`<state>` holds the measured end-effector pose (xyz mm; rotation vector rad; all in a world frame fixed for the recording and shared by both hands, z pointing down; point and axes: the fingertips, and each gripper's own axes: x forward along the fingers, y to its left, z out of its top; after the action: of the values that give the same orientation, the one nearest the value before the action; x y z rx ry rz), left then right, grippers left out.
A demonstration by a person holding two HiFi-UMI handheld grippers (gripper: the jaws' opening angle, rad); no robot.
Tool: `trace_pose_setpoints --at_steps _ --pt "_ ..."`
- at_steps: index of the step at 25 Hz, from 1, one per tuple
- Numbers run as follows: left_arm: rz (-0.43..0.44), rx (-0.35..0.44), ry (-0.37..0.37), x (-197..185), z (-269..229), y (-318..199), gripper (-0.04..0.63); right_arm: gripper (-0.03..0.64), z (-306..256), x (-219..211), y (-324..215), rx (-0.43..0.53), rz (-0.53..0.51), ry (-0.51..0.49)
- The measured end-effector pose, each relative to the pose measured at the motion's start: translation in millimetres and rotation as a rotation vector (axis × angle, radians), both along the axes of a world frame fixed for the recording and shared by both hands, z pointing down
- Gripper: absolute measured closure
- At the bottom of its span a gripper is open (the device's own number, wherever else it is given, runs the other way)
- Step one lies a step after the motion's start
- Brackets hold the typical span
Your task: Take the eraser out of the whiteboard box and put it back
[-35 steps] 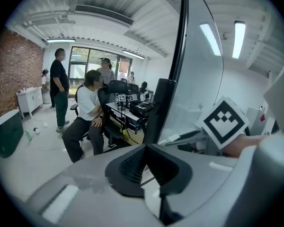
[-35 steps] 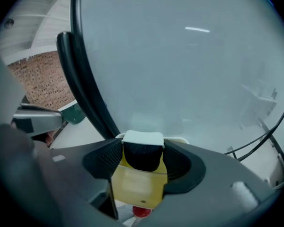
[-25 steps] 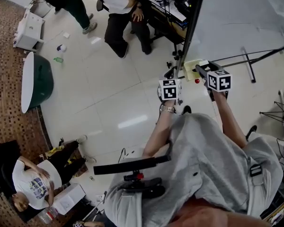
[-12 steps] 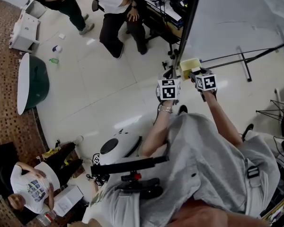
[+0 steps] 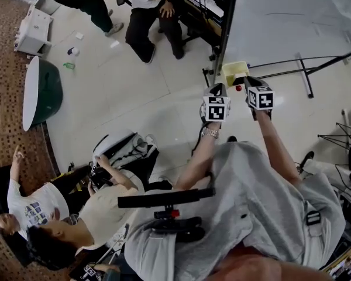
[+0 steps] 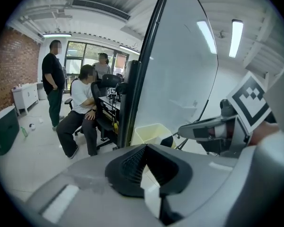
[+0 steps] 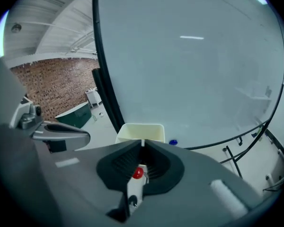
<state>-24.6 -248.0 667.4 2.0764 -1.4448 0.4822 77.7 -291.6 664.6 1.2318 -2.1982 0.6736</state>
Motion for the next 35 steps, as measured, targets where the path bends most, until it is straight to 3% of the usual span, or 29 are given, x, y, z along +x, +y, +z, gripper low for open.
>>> trace_pose_setpoints --at_steps 1,6,10,15,22,28,35 --pt "-0.012 0.002 -0.005 5.2 -1.0 4.1 0.592 0.614 -0.6 3.2 5.8 0.006 -0.012 -0.014" --pt "-0.112 -0.041 0.023 51.3 4.6 49.5 0.592 0.614 8.5 17.8 65.2 -0.038 -0.134 -0.086" --pt "-0.132 -0.102 0.029 79.5 16.6 100.3 0.592 0.614 19.8 7.2 119.8 -0.093 -0.226 -0.097" --pt "-0.179 -0.088 0.01 85.0 3.2 127.7 0.592 0.614 20.0 -3.1 165.5 -0.124 -0.328 -0.101" --pt "-0.166 -0.049 -0.01 86.0 -18.6 122.1 0.595 0.614 -14.0 -3.9 158.3 -0.054 -0.321 -0.12" --pt "-0.15 -0.04 -0.023 83.4 -23.5 121.7 0.603 0.614 -11.0 0.0 156.9 -0.06 -0.283 -0.112" --pt "-0.169 -0.026 -0.031 54.5 -25.8 131.8 0.603 0.614 -13.7 -22.2 170.3 -0.057 -0.305 -0.098"
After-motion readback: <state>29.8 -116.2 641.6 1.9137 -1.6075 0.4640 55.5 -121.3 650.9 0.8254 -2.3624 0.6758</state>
